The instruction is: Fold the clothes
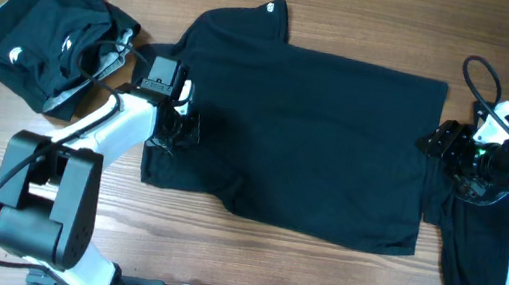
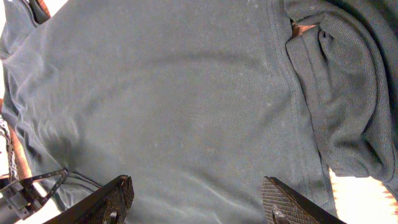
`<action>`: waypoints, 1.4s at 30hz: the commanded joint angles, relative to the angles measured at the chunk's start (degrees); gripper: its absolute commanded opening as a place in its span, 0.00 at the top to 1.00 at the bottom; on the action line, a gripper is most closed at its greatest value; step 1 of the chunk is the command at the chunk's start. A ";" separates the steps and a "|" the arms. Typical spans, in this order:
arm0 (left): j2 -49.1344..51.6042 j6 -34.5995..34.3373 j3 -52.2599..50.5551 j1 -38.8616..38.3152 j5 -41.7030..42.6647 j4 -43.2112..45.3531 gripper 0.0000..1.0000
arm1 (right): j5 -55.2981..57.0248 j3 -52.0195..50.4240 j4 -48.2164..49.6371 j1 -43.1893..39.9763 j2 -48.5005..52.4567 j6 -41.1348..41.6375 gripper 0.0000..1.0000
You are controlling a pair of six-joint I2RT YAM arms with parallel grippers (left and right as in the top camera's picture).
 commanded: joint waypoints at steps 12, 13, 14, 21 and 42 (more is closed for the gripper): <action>-3.54 -0.39 0.59 0.07 1.33 -3.78 0.78 | 1.49 0.46 -0.04 0.17 0.15 -0.96 0.29; -3.54 -0.39 0.59 0.07 1.33 -3.80 0.90 | 1.49 0.46 -0.02 0.17 0.15 -0.94 0.29; -3.54 -0.39 0.59 0.07 1.33 -3.78 0.96 | 1.49 0.46 -0.02 0.17 0.15 -0.94 0.29; -9.11 -0.35 7.80 0.22 -1.97 -11.26 0.96 | 8.46 0.46 -4.28 0.11 0.15 3.76 0.29; -23.58 -7.98 8.33 0.22 -21.16 -20.70 0.96 | 2.78 -30.82 3.89 -1.53 0.15 19.78 0.52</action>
